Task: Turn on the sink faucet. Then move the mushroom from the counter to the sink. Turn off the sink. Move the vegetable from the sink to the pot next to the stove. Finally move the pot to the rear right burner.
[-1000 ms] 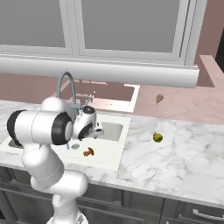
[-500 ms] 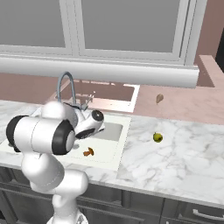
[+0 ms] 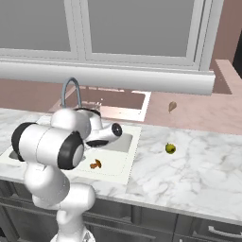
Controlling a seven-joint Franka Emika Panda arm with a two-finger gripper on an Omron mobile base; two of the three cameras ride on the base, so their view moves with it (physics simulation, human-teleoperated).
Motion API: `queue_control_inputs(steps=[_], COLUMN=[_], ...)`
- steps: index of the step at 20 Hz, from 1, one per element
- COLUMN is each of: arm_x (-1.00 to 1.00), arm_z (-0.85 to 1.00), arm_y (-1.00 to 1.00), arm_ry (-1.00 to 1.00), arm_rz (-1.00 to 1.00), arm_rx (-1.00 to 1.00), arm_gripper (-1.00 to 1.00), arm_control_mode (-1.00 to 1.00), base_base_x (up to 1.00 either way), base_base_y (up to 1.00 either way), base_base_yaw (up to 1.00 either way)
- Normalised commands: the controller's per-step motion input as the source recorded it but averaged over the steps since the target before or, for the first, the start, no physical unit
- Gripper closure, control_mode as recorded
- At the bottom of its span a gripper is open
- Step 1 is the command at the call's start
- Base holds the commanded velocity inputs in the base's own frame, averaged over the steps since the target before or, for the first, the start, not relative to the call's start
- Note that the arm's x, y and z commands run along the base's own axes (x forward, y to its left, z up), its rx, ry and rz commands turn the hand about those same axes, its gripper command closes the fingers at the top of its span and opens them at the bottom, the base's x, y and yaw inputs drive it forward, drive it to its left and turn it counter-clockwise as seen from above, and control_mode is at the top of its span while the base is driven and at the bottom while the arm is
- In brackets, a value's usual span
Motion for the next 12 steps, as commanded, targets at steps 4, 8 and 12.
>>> queue_control_inputs(steps=[4,8,12], arm_x=[0.3,0.38,0.33], arm_z=[0.28,0.35,0.23], arm_y=[0.0,0.0,-0.01], arm_ry=[-0.12,-0.09,-0.06], arm_rz=[0.21,0.2,0.15], arm_rx=[0.16,0.16,0.15], arm_gripper=[-1.0,-1.0,-1.0], arm_control_mode=[-1.0,-1.0,-1.0], base_base_x=[0.0,0.0,0.0], base_base_y=[0.0,0.0,0.0], base_base_yaw=[0.0,0.0,0.0])
